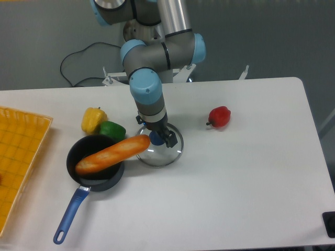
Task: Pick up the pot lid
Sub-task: 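Close the gripper on the blue knob of the glass lid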
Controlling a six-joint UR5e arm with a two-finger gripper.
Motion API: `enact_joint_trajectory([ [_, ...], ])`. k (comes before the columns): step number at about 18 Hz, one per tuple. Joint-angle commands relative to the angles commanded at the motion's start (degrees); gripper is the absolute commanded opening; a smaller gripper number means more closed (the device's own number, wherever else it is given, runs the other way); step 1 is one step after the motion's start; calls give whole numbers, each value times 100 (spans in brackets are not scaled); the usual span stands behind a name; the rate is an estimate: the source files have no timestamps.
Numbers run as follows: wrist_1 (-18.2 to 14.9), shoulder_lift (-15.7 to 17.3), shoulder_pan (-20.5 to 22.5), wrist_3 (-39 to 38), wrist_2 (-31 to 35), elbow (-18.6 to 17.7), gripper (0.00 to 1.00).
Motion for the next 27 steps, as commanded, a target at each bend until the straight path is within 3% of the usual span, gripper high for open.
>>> enact_joint_trajectory([
  [27,9,-176,9,9,-202,-18,100],
])
